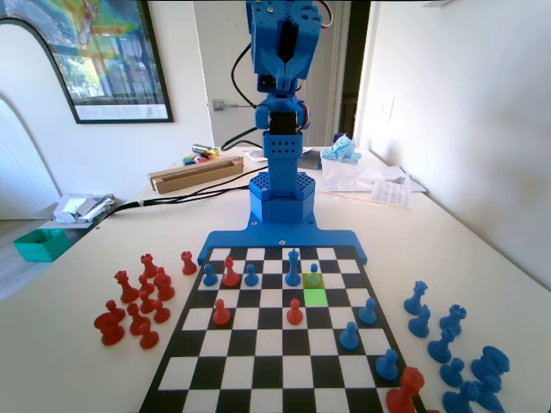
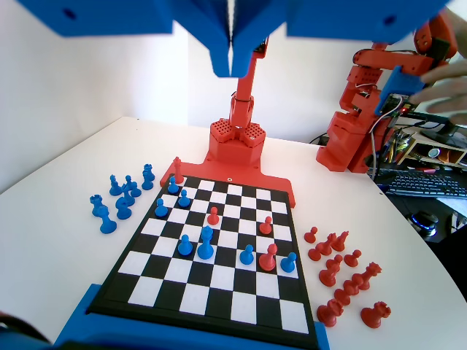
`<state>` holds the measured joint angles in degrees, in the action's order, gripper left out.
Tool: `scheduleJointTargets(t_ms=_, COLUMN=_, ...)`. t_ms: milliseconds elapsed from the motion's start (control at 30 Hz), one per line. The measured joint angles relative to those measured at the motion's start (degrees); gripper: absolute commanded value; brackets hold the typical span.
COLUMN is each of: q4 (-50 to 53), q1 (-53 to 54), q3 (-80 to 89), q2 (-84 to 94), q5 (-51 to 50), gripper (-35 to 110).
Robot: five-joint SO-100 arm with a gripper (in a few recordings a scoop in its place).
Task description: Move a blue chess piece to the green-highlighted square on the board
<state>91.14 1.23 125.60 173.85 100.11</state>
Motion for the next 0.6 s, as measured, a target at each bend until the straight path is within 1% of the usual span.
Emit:
scheduleJointTargets(t_ms=433, q4=0.0, q1=0.0, q3=0.0, q2=0.0, q5=0.0, gripper=3)
scheduleJointTargets(t_ms=600, q4=0.0, q1=0.0, q3=0.0, q2=0.0, q5=0.0, gripper=5)
